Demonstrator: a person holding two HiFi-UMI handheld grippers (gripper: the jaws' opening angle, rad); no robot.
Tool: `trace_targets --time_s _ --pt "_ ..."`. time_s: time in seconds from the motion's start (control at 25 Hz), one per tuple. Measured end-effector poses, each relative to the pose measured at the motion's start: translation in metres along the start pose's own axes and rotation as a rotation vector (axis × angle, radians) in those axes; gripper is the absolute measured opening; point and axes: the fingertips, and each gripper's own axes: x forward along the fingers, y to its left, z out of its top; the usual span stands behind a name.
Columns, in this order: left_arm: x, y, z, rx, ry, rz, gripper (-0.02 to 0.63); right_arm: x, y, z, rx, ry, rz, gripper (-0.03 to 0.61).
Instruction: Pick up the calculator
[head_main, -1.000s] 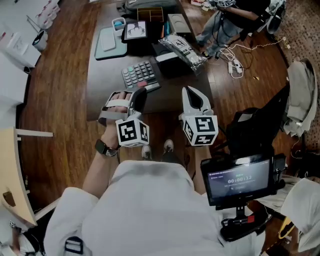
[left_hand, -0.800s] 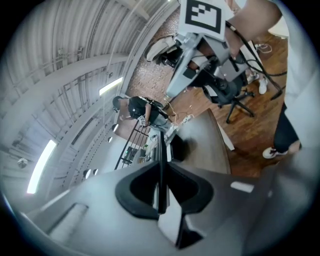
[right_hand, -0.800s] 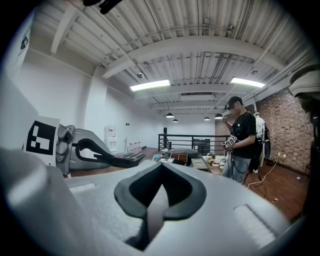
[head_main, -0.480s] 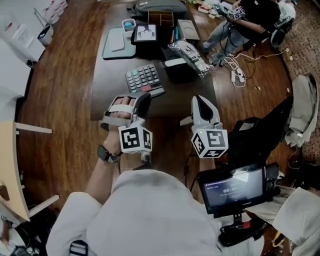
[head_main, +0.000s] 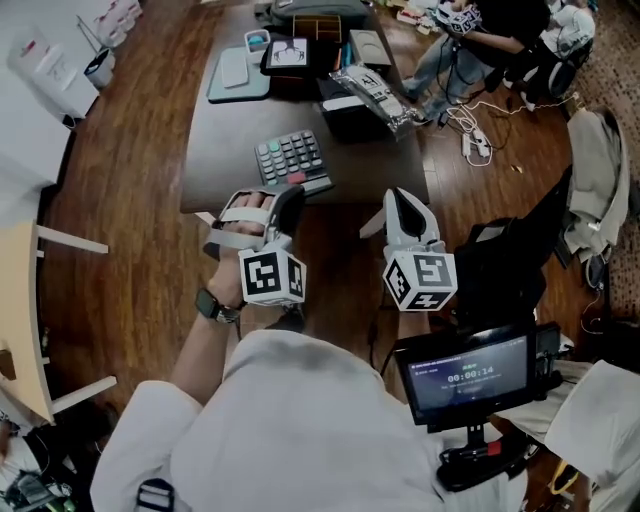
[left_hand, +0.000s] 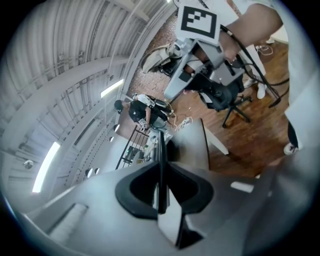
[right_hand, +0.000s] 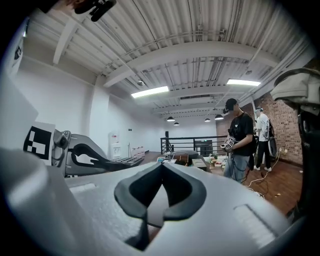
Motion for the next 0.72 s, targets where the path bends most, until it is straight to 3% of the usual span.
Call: trace_targets --time_s 0.12,0.4,0.72 --pt "-0.020 -0.017 0.022 -0.055 -0.013 -0.006 0.052 -0.029 0.003 -0.004 -0.004 -0.006 0.020 0.002" --pt "-0.092 -0.074 0.066 0.055 0.031 0.030 0.052 -0.123 0.017 -0.021 0.004 -0.007 0.048 0.002" --pt "-0.164 -0.130 0.089 0.034 0.087 0.054 0.052 -0.203 0.028 -0.034 0.040 -0.031 0.075 0.002"
